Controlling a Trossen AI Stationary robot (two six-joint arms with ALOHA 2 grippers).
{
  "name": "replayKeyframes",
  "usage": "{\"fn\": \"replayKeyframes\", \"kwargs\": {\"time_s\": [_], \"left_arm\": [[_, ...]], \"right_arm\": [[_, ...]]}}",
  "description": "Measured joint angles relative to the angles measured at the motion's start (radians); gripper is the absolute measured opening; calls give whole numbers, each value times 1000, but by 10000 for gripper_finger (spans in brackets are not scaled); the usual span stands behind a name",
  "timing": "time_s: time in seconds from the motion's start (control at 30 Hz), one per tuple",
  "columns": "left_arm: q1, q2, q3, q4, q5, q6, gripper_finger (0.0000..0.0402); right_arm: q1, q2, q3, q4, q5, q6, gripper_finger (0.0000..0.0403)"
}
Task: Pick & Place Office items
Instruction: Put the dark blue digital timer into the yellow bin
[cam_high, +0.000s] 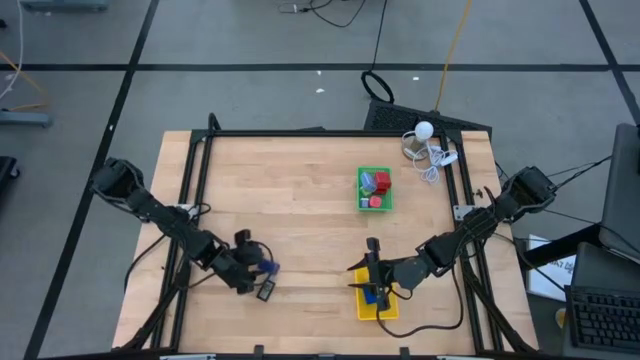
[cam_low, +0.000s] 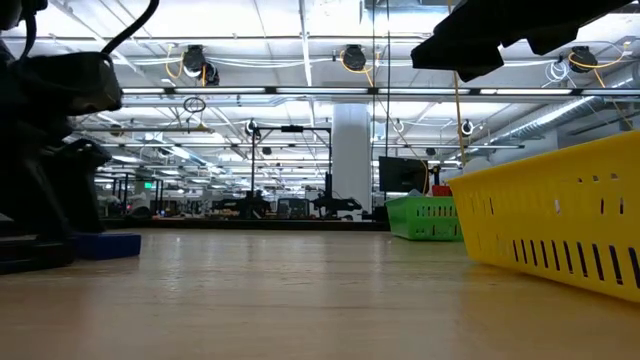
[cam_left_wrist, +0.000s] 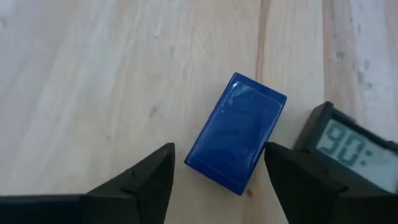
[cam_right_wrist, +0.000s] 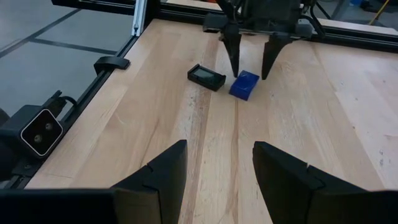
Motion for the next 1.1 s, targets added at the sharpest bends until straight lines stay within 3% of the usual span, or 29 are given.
{"fn": "replayKeyframes", "kwargs": {"time_s": [0.2, 0.43, 0.77, 1.1], "left_arm": [[27, 0, 0, 7, -16, 120, 227], [69, 0, 0, 49, 58, 174, 212], [134, 3, 0, 76, 58, 235, 236], [161, 159, 4, 222, 88, 299, 247]], "right_arm": [[0, 0, 0, 0, 0, 0, 171], [0, 0, 0, 0, 0, 0, 171], [-1, 0, 0, 6, 1, -18, 171], [-36, 0, 0, 30, 2, -25, 171]]}}
